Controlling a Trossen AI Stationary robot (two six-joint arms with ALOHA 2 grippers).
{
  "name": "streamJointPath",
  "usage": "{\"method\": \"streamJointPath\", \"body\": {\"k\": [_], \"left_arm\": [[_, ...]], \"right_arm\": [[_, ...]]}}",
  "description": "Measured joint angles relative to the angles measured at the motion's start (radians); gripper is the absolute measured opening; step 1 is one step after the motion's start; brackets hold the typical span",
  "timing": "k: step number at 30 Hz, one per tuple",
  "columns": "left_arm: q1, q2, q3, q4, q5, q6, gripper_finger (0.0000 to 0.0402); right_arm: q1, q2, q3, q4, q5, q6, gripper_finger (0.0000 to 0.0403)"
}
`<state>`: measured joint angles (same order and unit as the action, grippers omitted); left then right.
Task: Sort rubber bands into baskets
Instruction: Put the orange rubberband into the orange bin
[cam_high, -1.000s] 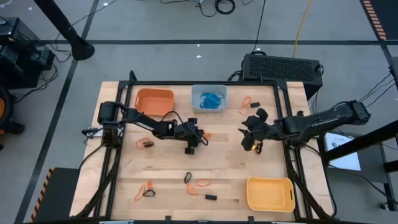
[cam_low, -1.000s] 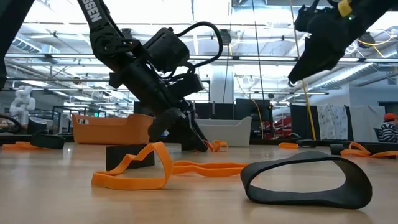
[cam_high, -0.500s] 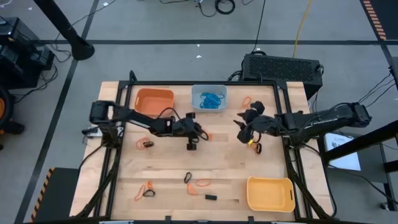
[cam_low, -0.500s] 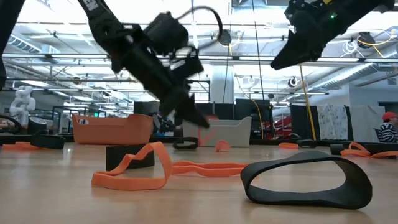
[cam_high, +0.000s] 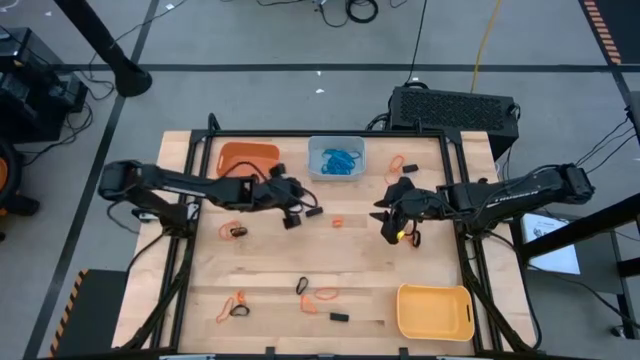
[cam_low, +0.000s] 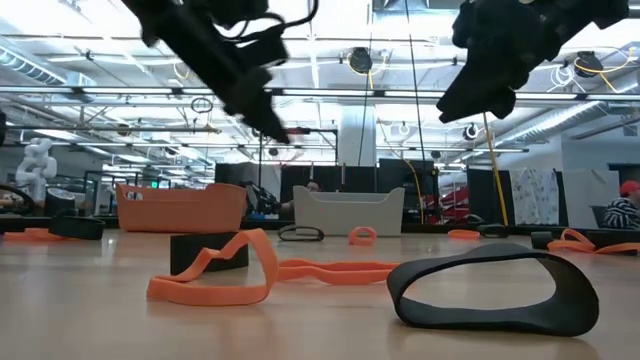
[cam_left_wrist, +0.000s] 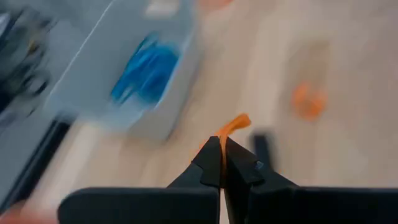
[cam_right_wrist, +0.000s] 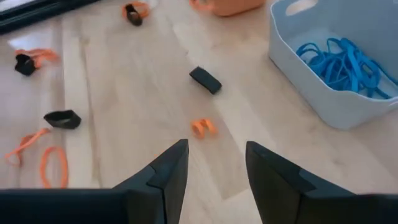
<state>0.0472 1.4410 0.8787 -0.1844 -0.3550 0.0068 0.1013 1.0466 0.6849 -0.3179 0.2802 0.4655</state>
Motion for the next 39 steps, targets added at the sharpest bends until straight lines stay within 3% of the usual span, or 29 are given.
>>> {"method": "streamJointPath", "body": {"k": [5,10,19,34,39], "left_arm": [[0.060,-0.121,-0.031,-0.222,-0.114,-0.052,0.0002],[0.173,-0.224,-0.091,-0.252,-0.128,-0.054,0.0002],[0.413,-0.215,-0.174,-0.289,0.016,-0.079,0.0005],[0.430,-0.199,-0.172,-0.327,0.059,-0.156,0.0018],[0.428,-0.199,-0.169,-0.335,0.060,-0.129,0.0050]], "right_arm": [[-0.002,0.000,0.000,0.003,0.003,0.013,0.0153],[-0.004,0.000,0.000,0.013,0.006,-0.037,0.0153],[-0.004,0.000,0.000,0.038,0.010,-0.043,0.0153],[-0.002,0.040,0.000,0.025,0.005,0.008,0.0153],[-0.002,0.066,0.000,-0.011,0.004,0.016,0.0153]]}}
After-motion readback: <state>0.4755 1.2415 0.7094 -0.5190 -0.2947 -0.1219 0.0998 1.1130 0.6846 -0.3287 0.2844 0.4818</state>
